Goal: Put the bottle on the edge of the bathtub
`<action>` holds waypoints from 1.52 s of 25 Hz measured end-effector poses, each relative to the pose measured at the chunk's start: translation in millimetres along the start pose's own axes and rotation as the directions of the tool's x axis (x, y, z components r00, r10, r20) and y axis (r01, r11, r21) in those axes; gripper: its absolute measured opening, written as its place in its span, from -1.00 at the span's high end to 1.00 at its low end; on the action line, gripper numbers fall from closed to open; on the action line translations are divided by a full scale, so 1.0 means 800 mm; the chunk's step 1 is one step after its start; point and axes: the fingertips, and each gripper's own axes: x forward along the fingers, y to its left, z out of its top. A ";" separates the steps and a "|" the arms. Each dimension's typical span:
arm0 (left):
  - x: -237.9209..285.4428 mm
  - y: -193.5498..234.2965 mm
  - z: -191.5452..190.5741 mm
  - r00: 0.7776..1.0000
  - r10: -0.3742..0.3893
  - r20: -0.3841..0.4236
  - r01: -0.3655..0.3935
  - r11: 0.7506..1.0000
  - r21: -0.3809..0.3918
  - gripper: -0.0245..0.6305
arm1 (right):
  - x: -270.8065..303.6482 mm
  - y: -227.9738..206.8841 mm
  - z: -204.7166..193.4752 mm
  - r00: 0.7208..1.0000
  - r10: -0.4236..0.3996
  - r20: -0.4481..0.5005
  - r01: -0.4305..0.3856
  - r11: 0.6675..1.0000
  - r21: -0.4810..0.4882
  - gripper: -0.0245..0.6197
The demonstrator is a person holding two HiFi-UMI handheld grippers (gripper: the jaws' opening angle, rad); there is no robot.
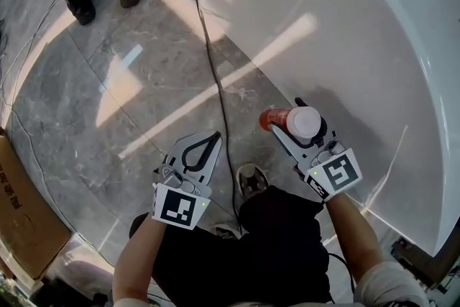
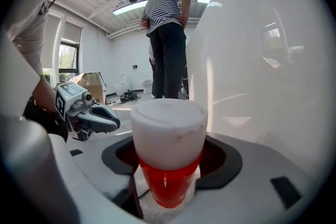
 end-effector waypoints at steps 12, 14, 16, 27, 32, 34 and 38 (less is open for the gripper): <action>-0.026 -0.064 -0.065 0.984 -0.175 -0.019 0.175 0.984 -0.031 0.89 | 0.002 -0.013 -0.070 0.998 -0.066 -0.009 0.065 0.998 -0.024 0.01; -0.035 -0.074 -0.075 0.979 -0.203 -0.021 0.202 0.978 -0.049 0.89 | 0.004 -0.015 -0.082 0.997 -0.078 -0.013 0.077 0.997 -0.016 0.01; -0.042 -0.081 -0.089 0.977 -0.211 -0.040 0.208 0.975 -0.077 0.89 | 0.007 -0.018 -0.091 0.996 -0.085 -0.014 0.085 0.996 -0.007 0.01; -0.045 -0.094 -0.126 0.976 -0.195 -0.099 0.186 0.978 -0.092 0.89 | 0.025 -0.043 -0.137 0.990 -0.137 -0.032 0.138 0.990 0.014 0.01; -0.050 -0.089 -0.136 0.979 -0.164 -0.123 0.150 0.982 -0.114 0.89 | 0.036 -0.052 -0.156 0.986 -0.160 -0.043 0.160 0.987 -0.017 0.01; -0.051 -0.089 -0.140 0.978 -0.160 -0.135 0.144 0.982 -0.120 0.89 | 0.039 -0.055 -0.163 0.985 -0.163 -0.049 0.163 0.987 -0.008 0.01; -0.051 -0.092 -0.140 0.978 -0.160 -0.134 0.144 0.982 -0.123 0.89 | 0.044 -0.058 -0.173 0.984 -0.170 -0.058 0.171 0.985 0.006 0.01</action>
